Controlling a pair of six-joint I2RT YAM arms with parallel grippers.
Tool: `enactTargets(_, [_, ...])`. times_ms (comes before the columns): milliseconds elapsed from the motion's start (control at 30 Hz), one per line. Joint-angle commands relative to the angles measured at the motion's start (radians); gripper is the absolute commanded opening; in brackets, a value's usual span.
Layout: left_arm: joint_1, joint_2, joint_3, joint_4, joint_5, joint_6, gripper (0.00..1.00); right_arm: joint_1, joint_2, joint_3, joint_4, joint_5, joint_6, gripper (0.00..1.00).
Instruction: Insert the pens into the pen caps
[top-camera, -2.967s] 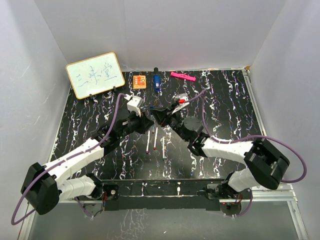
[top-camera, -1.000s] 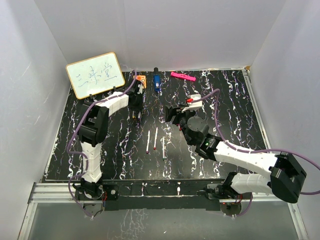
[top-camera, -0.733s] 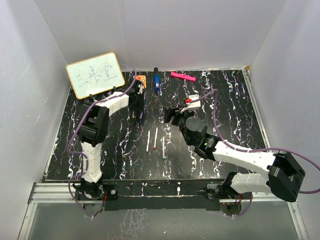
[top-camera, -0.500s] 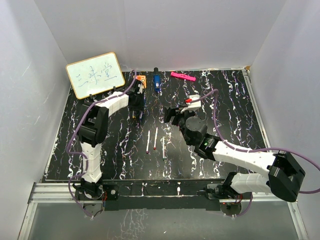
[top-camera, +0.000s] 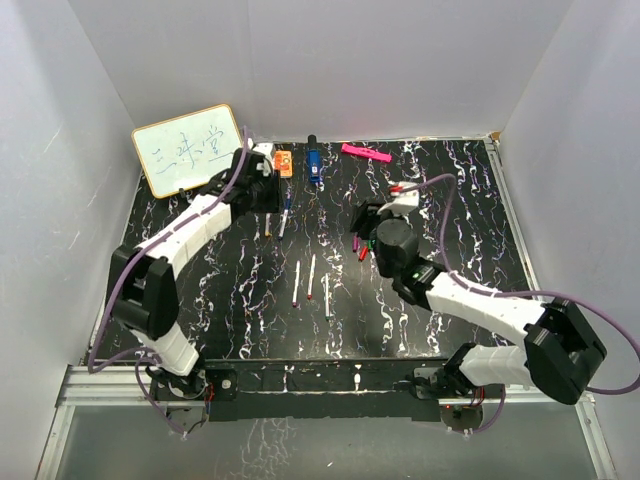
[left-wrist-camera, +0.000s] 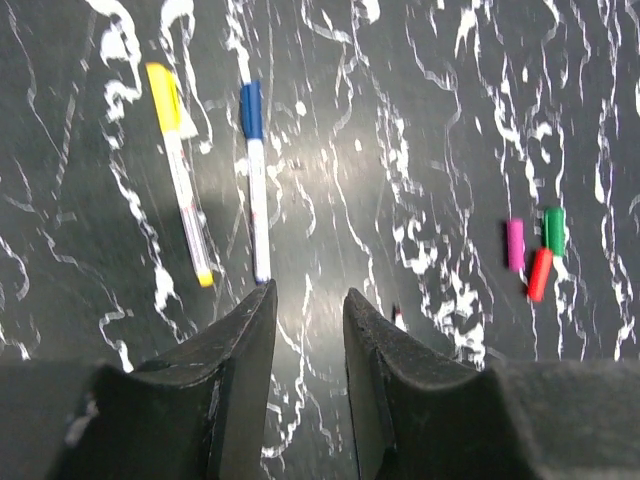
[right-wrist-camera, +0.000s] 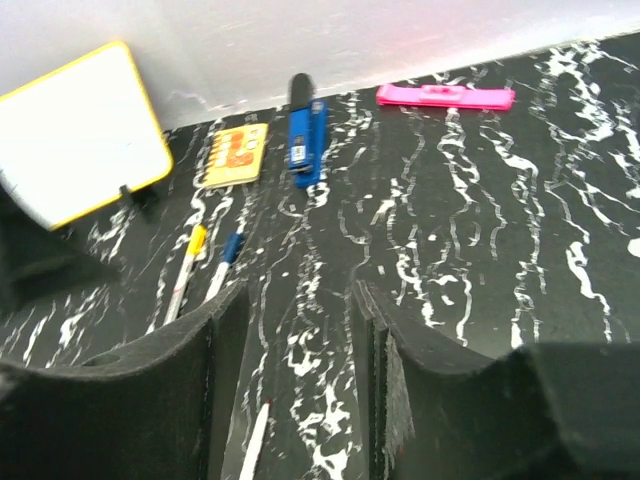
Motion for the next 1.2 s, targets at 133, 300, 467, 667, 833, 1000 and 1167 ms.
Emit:
enactTargets(133, [-0.120,-0.180,-0.235,-0.110,0.024,0.004,0.31,-0.193,0.050,0.057,-0.165,-0.123,0.150,0.37])
enactTargets(300, [-0.218,-0.191,-0.290,-0.157,0.007,-0.033,0.33,-0.193,0.110,0.090,-0.230,-0.103,0.148,0.37])
enactTargets(467, [-0.250,-0.178,-0.312,-0.158,0.001,-0.075,0.38,-0.193,0.118,0.077,-0.226,-0.109,0.160,0.37])
enactTargets(667, [-0.284,-0.097,-0.304,-0.179,-0.028,-0.088,0.39,-0.193,0.111,0.053,-0.212,-0.124,0.167,0.36])
enactTargets(833, [-0.317,-0.048,-0.295,-0.184,-0.049,-0.107,0.40,-0.193,0.106,0.044,-0.204,-0.128,0.168,0.35])
enactTargets(1000, [-0.335,-0.016,-0.285,-0.221,-0.065,-0.109,0.41,-0.194,0.108,0.041,-0.202,-0.133,0.176,0.34])
enactTargets(1167, [-0.337,-0.004,-0.287,-0.239,-0.092,-0.111,0.41,-0.193,0.112,0.030,-0.192,-0.143,0.189,0.34])
